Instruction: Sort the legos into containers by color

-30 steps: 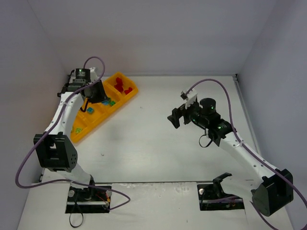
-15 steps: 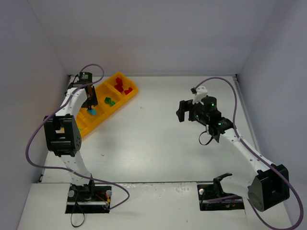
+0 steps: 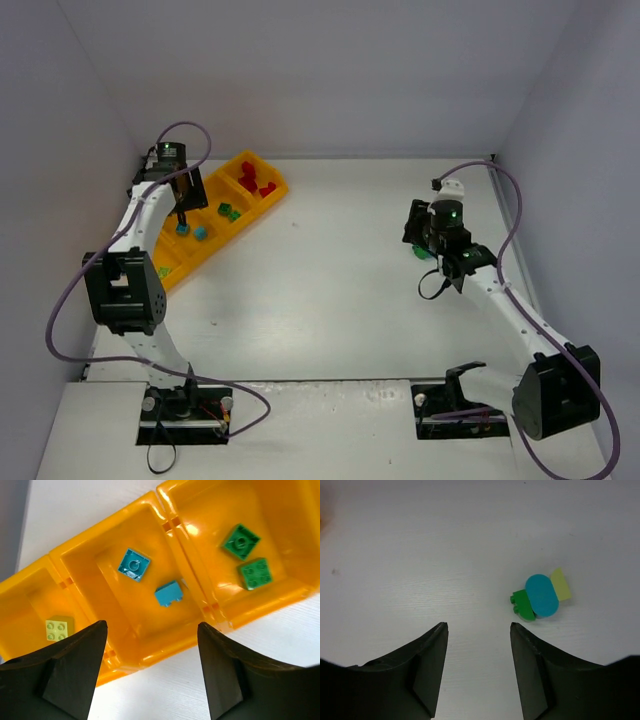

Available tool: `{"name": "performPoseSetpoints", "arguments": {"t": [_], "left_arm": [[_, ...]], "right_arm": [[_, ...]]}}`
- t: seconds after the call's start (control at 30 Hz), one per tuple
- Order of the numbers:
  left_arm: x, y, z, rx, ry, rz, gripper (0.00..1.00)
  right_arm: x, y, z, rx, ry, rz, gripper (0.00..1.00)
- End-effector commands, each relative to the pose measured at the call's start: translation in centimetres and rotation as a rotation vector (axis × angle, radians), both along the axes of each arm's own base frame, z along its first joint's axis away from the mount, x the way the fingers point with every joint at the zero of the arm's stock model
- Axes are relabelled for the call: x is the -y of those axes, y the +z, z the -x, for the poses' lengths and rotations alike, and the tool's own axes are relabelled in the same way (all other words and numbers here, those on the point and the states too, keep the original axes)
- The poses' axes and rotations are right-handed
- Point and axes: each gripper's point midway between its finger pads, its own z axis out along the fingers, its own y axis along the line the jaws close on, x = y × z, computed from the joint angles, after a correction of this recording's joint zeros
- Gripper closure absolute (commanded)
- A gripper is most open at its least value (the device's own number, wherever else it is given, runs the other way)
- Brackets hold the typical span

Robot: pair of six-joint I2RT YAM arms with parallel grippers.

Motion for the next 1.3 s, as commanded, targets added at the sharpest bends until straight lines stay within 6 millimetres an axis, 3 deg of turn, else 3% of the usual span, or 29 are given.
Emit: {"name": "performPoseSetpoints", "arguments": {"t": [0.0, 0.1, 0.27, 0.3, 0.33, 0.4, 0.53, 0.67, 0.9, 0.97, 1.03, 1.27], "left_arm": [[3.4, 7.9, 0.1, 0.214, -0.077, 0.048, 0.33], [7.1, 10.2, 1.6, 0.27, -0.18, 0.09, 0.33], [13.9, 10.6, 4.0, 0.276, -0.34, 0.189, 0.33], [16.2, 10.0, 4.9, 0.258, -0.4, 0.213, 0.33], [17.1, 9.7, 5.4, 0.251, -0.415, 0.227, 0.33], [20.0, 9.2, 6.4, 0.243, -0.481, 0.268, 0.33], [23.5, 7.1, 8.0, 0.194, -0.554, 0.302, 0.33], [24.8, 5.9, 8.4, 0.177, -0.587, 0.308, 0.33], [25.3, 6.5, 8.7, 0.187, -0.615, 0.328, 0.33], [25.4, 6.3, 9.0, 0.182, -0.62, 0.334, 0.33], [25.3, 6.2, 9.2, 0.177, -0.619, 0.336, 0.33], [25.0, 6.0, 10.0, 0.162, -0.622, 0.342, 0.33]], "right_arm": [[3.3, -1.2, -0.6, -0.029, -0.225, 0.023, 0.51], [4.3, -2.3, -1.0, -0.062, -0.321, 0.023, 0.47], [5.8, -4.5, -1.7, -0.111, -0.429, -0.007, 0.44], [6.1, -4.9, -1.7, -0.123, -0.44, -0.01, 0.44], [6.4, -4.9, -2.0, -0.124, -0.451, -0.021, 0.45], [7.3, -5.9, -2.5, -0.16, -0.46, -0.025, 0.49], [7.6, -6.7, -3.0, -0.189, -0.457, -0.03, 0.7], [7.7, -7.6, -3.7, -0.215, -0.468, -0.059, 0.7], [10.0, -8.4, -5.9, -0.239, -0.532, -0.105, 0.56], [10.6, -9.5, -6.4, -0.27, -0.529, -0.094, 0.51], [10.6, -10.4, -7.0, -0.296, -0.5, -0.077, 0.47], [9.0, -12.1, -7.9, -0.311, -0.403, -0.118, 0.49]]}}
